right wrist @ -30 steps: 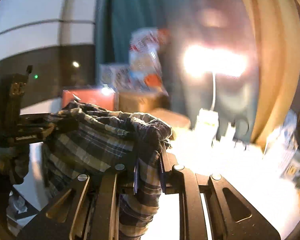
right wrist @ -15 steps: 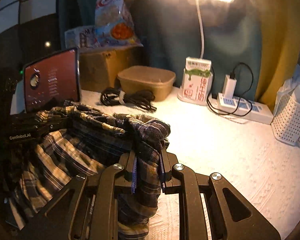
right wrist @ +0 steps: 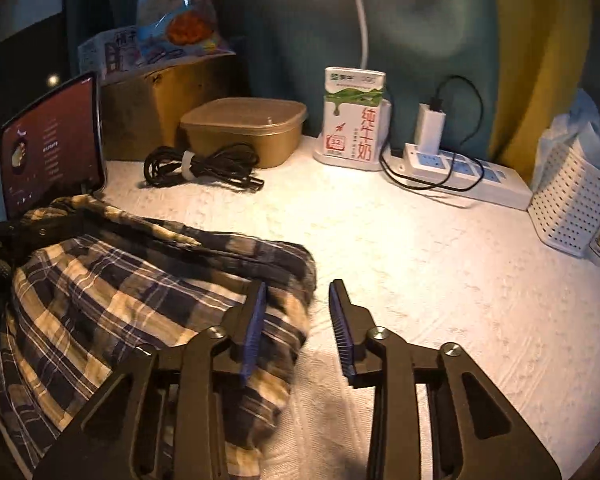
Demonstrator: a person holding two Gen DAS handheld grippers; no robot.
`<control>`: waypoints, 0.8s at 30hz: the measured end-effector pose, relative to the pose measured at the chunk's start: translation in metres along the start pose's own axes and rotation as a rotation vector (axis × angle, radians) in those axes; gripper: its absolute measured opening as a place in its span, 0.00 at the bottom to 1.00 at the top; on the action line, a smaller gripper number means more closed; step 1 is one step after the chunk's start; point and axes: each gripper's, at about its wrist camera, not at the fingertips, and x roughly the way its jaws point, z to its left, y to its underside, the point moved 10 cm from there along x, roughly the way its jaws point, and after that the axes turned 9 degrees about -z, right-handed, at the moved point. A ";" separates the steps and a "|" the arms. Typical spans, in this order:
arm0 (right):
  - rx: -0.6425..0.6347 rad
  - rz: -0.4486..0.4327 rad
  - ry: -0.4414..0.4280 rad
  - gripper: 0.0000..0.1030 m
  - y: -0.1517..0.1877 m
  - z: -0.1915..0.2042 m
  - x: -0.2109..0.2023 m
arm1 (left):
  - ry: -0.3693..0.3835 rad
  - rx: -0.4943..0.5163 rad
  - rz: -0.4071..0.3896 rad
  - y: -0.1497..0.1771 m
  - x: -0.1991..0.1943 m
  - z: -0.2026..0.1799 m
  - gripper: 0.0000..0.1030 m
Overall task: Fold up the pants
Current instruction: 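Lower the folded pants onto the table beside the tablet and open both tools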
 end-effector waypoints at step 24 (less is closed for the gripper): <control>-0.057 -0.025 -0.116 0.65 0.014 0.045 -0.054 | -0.067 0.204 0.034 0.038 -0.035 -0.054 0.79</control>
